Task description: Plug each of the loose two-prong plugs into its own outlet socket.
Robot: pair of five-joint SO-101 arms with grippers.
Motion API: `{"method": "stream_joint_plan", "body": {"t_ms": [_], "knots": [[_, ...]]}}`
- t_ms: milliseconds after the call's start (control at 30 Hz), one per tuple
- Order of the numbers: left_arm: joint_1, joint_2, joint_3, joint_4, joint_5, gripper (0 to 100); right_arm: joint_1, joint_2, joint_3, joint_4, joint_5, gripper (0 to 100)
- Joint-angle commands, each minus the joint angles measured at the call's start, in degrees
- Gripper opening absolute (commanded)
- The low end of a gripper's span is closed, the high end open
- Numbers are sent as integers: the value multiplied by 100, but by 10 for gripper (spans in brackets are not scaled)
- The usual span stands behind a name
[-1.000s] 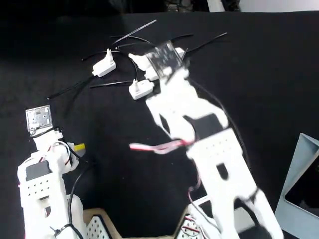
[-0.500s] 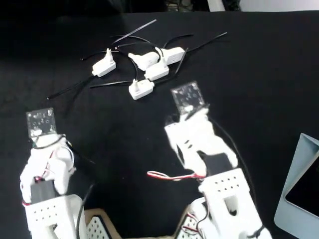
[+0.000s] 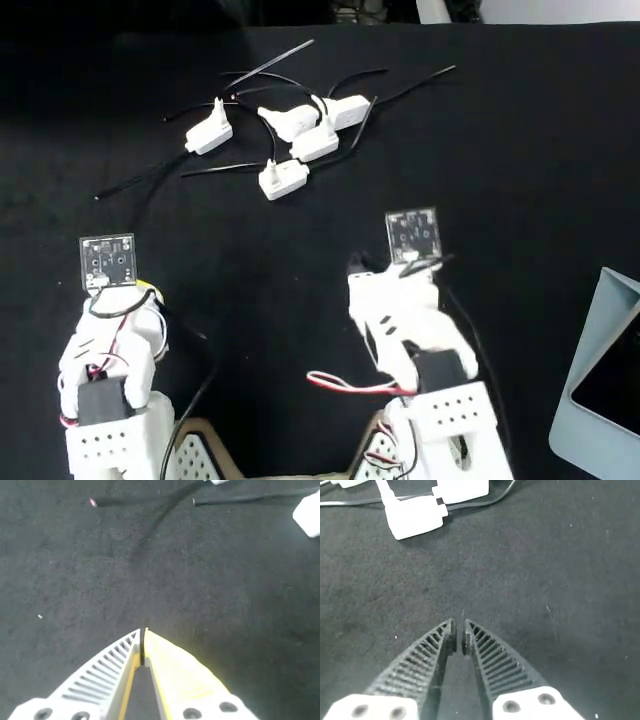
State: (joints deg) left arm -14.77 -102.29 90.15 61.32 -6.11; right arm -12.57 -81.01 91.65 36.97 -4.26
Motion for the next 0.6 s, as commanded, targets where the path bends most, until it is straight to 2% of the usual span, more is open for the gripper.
{"method": "stream_joint_plan", "body": {"t_ms": [0, 67, 367, 567], "knots": [[84, -18, 92, 26, -44, 33, 53, -699, 391, -114, -79, 18], [84, -18, 180, 18, -44, 33, 62, -1068, 549, 18, -79, 18], [268, -18, 708, -35, -44, 30, 62, -2642, 488, 2084, -79, 21], [664, -18, 734, 79, -44, 30, 132, -2633, 488, 2655, -35, 22]]}}
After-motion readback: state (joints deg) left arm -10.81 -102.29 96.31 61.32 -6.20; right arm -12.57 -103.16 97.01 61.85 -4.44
